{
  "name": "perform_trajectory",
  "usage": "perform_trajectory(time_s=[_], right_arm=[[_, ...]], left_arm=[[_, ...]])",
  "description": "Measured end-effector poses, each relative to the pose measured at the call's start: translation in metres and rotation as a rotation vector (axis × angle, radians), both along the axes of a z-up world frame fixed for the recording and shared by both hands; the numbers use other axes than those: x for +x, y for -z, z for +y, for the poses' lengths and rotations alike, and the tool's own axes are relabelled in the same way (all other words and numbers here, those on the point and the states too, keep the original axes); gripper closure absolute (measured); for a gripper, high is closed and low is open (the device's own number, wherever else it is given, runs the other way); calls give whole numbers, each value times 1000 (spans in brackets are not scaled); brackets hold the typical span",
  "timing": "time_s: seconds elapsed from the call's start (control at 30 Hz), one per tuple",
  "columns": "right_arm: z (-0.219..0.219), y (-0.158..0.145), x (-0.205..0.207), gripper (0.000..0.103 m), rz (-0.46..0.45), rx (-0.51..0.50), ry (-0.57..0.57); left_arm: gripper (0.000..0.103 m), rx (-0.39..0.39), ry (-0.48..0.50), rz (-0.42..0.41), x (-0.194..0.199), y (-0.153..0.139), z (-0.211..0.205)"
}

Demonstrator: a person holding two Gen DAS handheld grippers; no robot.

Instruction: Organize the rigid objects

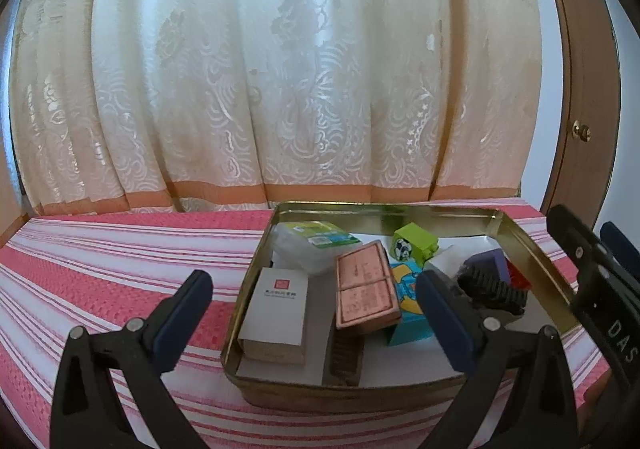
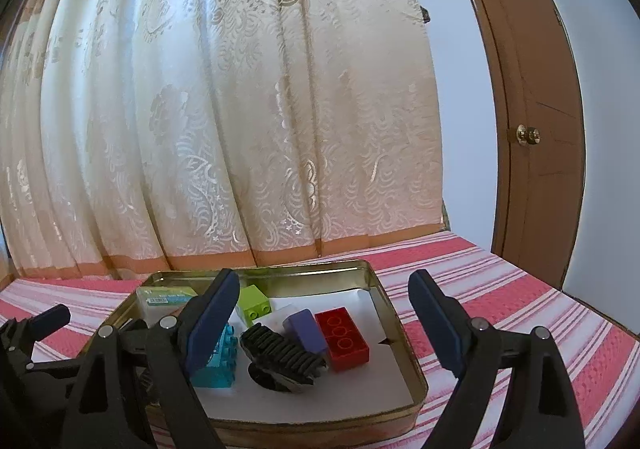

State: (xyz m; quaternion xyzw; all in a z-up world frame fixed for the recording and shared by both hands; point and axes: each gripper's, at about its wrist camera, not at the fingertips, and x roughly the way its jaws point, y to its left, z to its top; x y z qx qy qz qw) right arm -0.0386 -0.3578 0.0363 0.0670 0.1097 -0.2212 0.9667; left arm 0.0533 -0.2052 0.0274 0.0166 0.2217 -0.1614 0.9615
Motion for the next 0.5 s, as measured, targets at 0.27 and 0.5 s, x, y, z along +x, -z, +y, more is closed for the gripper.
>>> perform_trajectory(time_s=[0.27, 0.5], right_arm=[[13, -3, -13, 15, -34, -33, -8], [26, -6, -24, 15, -60, -77, -1]], left_arm=[[0, -9, 13, -54, -16, -4, 5], [0, -11, 12, -68, -21, -6, 10]])
